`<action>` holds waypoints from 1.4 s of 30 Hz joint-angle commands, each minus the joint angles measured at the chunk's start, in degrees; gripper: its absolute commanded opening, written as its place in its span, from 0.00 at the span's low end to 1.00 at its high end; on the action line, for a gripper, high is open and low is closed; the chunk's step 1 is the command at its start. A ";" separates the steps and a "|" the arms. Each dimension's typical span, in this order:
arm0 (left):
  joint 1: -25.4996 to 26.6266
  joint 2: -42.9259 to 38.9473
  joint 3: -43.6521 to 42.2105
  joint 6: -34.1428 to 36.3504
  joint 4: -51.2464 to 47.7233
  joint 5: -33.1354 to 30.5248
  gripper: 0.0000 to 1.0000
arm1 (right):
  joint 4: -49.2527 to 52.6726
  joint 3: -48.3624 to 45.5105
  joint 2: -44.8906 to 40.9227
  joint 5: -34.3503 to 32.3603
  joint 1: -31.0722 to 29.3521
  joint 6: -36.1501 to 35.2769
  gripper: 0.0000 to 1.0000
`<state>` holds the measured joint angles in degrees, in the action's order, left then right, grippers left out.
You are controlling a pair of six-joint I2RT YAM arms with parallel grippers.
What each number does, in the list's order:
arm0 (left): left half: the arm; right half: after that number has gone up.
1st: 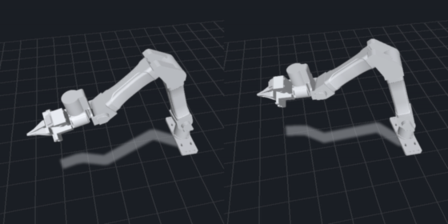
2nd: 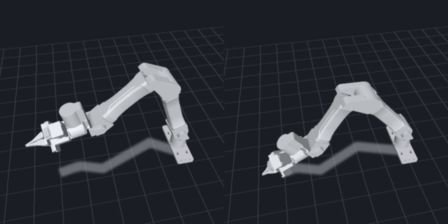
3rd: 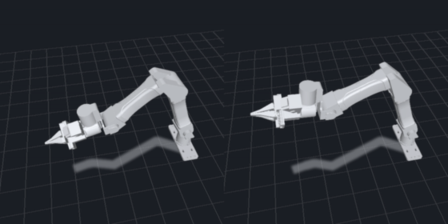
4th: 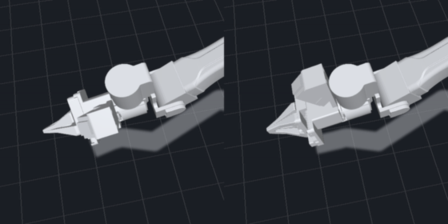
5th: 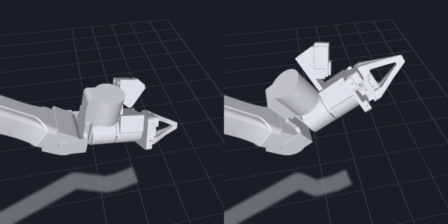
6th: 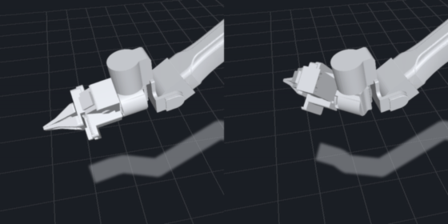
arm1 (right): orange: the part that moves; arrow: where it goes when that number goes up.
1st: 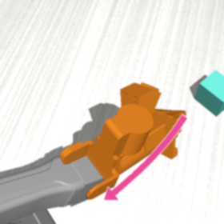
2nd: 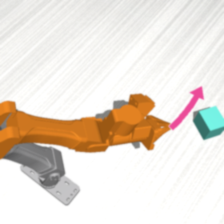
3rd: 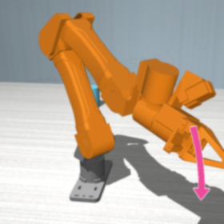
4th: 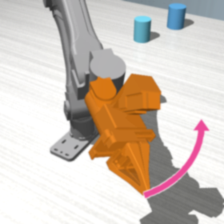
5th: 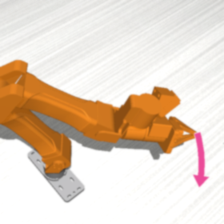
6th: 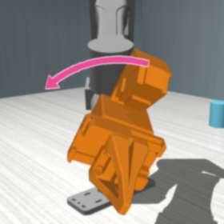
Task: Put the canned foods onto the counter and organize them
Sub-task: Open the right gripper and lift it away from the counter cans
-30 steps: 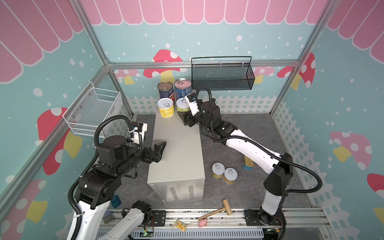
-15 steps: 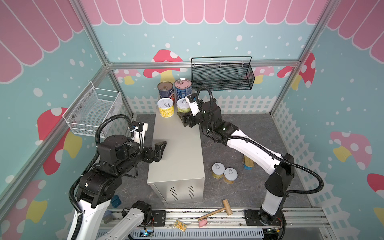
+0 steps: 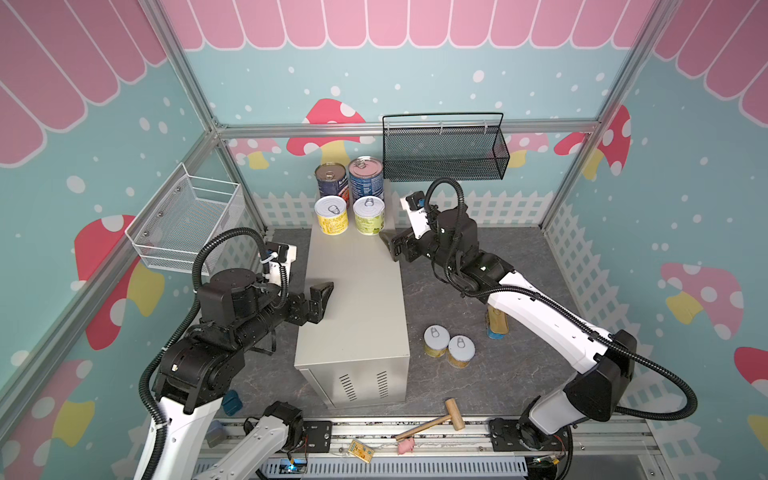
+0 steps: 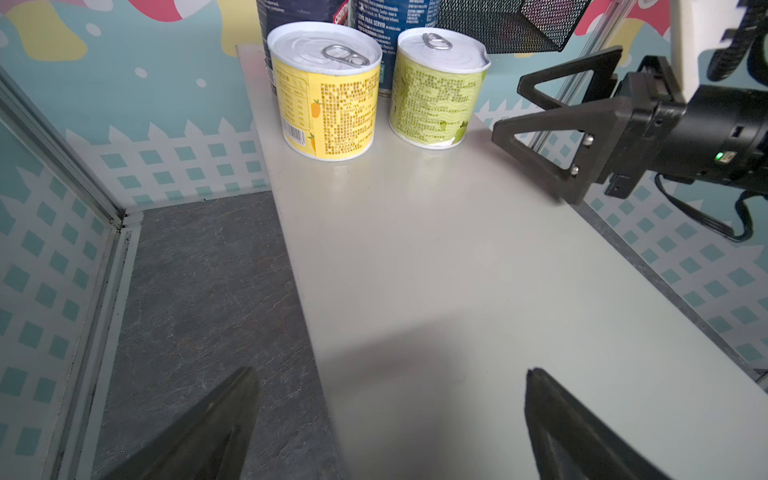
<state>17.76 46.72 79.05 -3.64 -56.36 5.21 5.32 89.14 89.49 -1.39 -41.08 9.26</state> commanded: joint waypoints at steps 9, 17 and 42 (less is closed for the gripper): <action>0.29 -0.54 1.77 1.09 -1.47 0.76 0.99 | 1.26 2.52 3.63 1.75 3.19 1.22 0.99; 0.29 -1.01 1.54 1.27 -1.60 0.90 0.99 | 2.90 6.71 7.31 2.08 3.26 0.19 0.99; 0.35 0.10 2.19 0.70 -2.02 1.38 0.99 | 7.32 2.84 -0.61 -7.16 4.21 0.36 0.99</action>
<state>17.78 46.30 79.68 -3.64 -57.41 5.80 9.74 92.77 92.14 -4.82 -37.36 10.13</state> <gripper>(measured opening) 0.992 0.994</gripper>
